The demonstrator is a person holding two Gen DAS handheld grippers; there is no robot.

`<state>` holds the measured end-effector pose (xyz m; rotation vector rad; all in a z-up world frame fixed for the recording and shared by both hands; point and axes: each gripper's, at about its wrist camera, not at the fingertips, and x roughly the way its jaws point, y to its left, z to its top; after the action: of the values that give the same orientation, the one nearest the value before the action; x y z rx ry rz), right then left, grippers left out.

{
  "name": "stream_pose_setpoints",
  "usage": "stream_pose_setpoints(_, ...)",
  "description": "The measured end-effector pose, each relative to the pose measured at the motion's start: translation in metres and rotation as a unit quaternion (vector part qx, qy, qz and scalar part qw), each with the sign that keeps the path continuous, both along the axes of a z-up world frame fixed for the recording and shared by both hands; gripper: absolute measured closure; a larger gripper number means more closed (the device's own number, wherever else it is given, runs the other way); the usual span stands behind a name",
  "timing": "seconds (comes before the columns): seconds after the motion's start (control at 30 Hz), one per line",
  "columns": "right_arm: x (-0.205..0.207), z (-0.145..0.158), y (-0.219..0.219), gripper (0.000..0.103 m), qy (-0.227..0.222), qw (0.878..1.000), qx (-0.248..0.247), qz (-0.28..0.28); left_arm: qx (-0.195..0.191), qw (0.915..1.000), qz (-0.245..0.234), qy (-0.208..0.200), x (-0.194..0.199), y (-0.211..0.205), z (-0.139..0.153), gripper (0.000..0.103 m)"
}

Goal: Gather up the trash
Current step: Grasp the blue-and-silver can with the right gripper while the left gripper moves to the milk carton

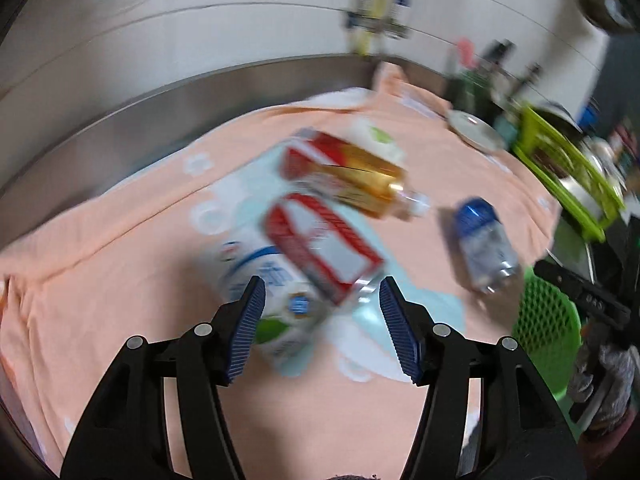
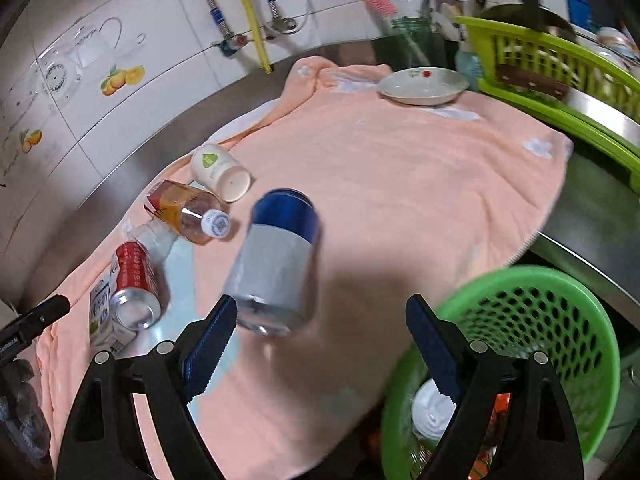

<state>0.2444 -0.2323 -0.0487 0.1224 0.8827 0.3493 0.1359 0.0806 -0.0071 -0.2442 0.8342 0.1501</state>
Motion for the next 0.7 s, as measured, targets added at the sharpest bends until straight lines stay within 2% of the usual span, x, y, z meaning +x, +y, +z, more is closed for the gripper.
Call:
stream_pose_setpoints(0.07, 0.012, -0.001, 0.01, 0.02, 0.004, 1.0, -0.004, 0.008, -0.005, 0.9994, 0.034, 0.006, -0.001, 0.017, -0.003, 0.042)
stream_pose_setpoints(0.27, 0.039, -0.005, 0.036, 0.02, 0.019, 0.999, -0.007, 0.032, -0.043, 0.9956, 0.079, 0.027, -0.003, 0.049, -0.016, 0.039)
stream_pose_setpoints(0.43, 0.059, -0.014, 0.054, 0.02, 0.045, 0.998, -0.01, 0.043, -0.073, 0.9915, 0.099, 0.041, 0.002, 0.058, -0.025, 0.034)
stream_pose_setpoints(0.5, 0.063, -0.018, 0.06, 0.02, 0.049, 0.998, -0.021, 0.045, -0.095, 0.9888, 0.104, 0.05, 0.006, 0.061, -0.03, 0.034)
stream_pose_setpoints(0.7, 0.073, -0.028, 0.068, 0.024, 0.061, 0.996, -0.033, 0.05, -0.121, 0.9836, 0.118, 0.064, 0.016, 0.064, -0.043, 0.033)
